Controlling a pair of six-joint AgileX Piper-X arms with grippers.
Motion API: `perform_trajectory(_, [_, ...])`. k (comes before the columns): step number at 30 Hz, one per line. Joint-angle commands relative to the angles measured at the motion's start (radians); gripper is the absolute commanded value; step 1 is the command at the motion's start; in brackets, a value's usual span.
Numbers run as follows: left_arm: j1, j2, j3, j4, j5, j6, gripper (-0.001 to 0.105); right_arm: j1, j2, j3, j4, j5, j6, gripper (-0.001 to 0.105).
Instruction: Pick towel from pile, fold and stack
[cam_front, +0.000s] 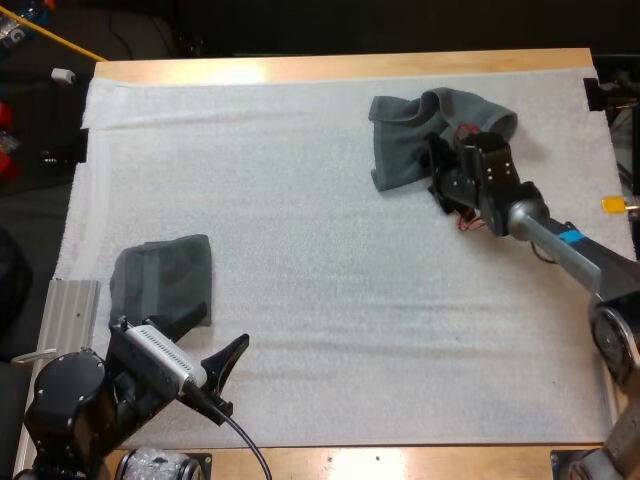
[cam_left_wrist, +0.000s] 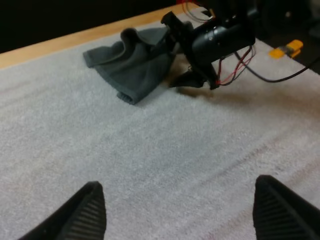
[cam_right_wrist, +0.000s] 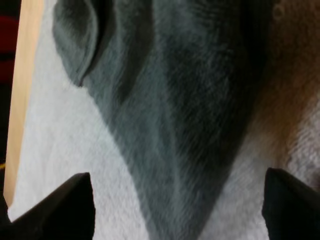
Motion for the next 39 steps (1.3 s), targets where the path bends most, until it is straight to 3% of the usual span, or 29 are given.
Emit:
perform_trajectory(1, [-0.004, 0.003, -0.006, -0.004, 0.014, -0.009, 0.06, 0.002, 0.006, -0.008, -0.035, -0.01, 0.025, 0.068])
perform_trajectory(6, [-0.004, 0.003, -0.006, -0.002, 0.031, -0.009, 0.06, 0.002, 0.059, -0.008, -0.07, -0.008, 0.068, 0.062])
perform_trajectory(17, [-0.004, 0.003, -0.006, -0.003, 0.031, -0.009, 0.06, 0.002, 0.12, -0.056, -0.145, -0.017, 0.087, 0.061])
perform_trajectory(19, [-0.004, 0.003, -0.006, -0.003, 0.031, -0.009, 0.06, 0.002, 0.125, -0.073, -0.143, -0.024, 0.087, 0.055])
perform_trajectory(24, [-0.004, 0.003, -0.006, -0.002, 0.031, -0.009, 0.06, 0.002, 0.125, -0.088, -0.143, -0.055, 0.081, 0.013])
perform_trajectory(26, [-0.004, 0.003, -0.006, 0.002, 0.031, -0.009, 0.06, 0.002, 0.123, -0.088, -0.143, -0.094, 0.059, 0.002])
perform_trajectory(28, [-0.004, 0.003, -0.006, 0.001, 0.031, -0.009, 0.06, 0.004, 0.113, -0.088, -0.143, -0.13, 0.002, 0.0])
perform_trajectory(31, [-0.004, 0.003, -0.006, 0.001, 0.031, -0.009, 0.06, 0.017, 0.064, -0.088, -0.094, -0.152, -0.182, 0.0])
perform_trajectory(36, [-0.004, 0.003, -0.006, 0.001, 0.031, -0.009, 0.06, 0.063, -0.118, -0.088, 0.102, -0.091, -0.594, 0.0])
perform_trajectory(39, [-0.004, 0.003, -0.006, 0.001, 0.031, -0.009, 0.06, 0.089, -0.238, -0.088, 0.228, -0.028, -0.781, 0.0])
